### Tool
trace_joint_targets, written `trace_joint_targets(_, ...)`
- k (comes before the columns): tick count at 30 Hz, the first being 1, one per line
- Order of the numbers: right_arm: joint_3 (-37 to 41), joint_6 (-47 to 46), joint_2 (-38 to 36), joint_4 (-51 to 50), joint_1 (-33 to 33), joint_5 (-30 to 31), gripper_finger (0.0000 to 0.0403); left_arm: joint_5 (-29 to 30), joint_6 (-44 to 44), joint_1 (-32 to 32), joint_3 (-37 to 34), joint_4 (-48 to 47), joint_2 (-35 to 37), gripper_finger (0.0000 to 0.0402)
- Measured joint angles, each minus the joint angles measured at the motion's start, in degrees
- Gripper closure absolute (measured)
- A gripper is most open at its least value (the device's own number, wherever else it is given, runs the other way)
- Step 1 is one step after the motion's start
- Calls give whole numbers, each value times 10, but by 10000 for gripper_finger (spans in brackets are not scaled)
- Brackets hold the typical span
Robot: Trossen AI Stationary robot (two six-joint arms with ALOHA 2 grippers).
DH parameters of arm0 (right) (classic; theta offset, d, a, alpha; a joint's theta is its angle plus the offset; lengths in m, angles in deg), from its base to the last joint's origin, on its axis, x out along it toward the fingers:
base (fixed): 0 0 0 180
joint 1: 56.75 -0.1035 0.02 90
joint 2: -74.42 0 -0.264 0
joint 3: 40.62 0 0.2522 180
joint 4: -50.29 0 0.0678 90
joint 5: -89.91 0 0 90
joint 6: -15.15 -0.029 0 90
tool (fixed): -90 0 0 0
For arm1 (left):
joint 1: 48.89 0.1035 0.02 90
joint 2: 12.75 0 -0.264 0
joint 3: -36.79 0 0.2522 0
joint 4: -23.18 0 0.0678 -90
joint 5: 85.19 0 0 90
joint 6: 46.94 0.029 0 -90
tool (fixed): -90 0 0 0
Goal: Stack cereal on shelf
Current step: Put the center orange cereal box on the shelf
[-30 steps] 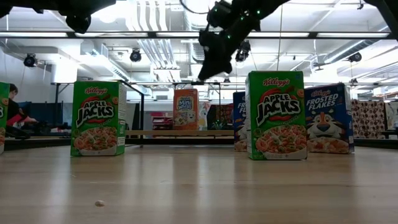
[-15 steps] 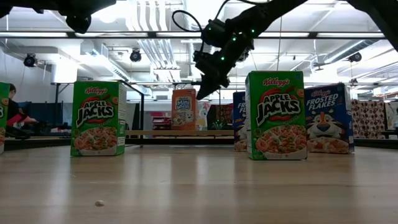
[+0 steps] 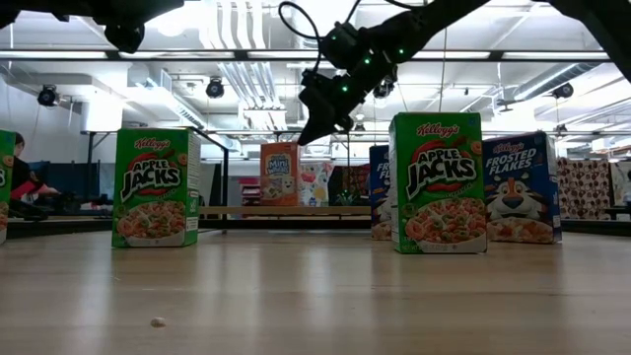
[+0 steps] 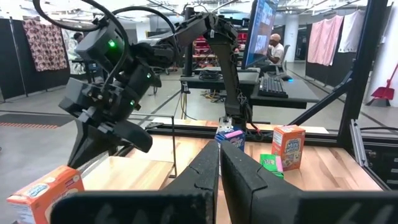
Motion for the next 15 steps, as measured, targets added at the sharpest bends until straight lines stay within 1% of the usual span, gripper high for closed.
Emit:
trace_joint_targets(10,2,4,0,31,0,0,394,0,0,0,0,2,0,401)
trace_joint_targets(15,-4,-1,-20,3,0,0,394,0,0,0,0,2,0,401)
